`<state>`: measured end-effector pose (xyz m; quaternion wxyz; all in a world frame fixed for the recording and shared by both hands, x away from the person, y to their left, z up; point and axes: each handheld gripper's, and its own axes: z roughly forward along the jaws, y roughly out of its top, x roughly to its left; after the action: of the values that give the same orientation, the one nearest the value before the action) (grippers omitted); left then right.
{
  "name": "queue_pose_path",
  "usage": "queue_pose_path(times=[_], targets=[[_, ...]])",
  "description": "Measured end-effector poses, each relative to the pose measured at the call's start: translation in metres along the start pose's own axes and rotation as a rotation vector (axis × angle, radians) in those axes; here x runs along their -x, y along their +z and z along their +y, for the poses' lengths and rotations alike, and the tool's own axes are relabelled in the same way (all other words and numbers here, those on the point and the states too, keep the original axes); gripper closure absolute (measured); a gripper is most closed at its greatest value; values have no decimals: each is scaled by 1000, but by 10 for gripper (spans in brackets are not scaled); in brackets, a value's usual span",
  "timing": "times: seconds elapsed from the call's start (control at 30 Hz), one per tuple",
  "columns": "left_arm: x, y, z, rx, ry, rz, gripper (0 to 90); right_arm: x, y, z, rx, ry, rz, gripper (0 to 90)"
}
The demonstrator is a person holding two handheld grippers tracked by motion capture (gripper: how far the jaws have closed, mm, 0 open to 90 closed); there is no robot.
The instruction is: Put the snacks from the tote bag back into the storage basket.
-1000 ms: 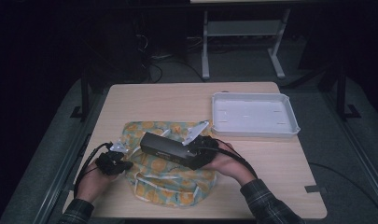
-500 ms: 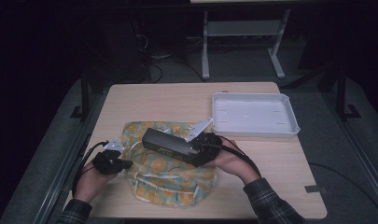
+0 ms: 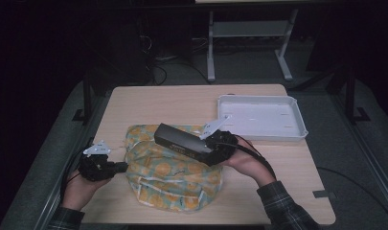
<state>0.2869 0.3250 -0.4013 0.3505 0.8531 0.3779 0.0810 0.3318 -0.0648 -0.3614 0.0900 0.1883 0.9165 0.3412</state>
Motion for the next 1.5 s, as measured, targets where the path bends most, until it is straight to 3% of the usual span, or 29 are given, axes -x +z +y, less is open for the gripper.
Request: queue_pose_path(times=[0.3,0.47,0.7,0.93,1.5], targets=[[-3,-12,-14,-2,-3,12,721,15,-12,-12,9,41,-38,420],[-4,-14,-25,-11,-5,34,623,23,-19,-19,15,66,-62,420],[-3,-14,-37,-24,-21,47,499,39,-30,-28,27,106,-95,419],[-5,-14,-47,-39,-33,50,436,55,-35,-38,15,143,-108,419],[-8,0,-47,-43,-23,68,227,103,-47,-69,21,228,-175,419]])
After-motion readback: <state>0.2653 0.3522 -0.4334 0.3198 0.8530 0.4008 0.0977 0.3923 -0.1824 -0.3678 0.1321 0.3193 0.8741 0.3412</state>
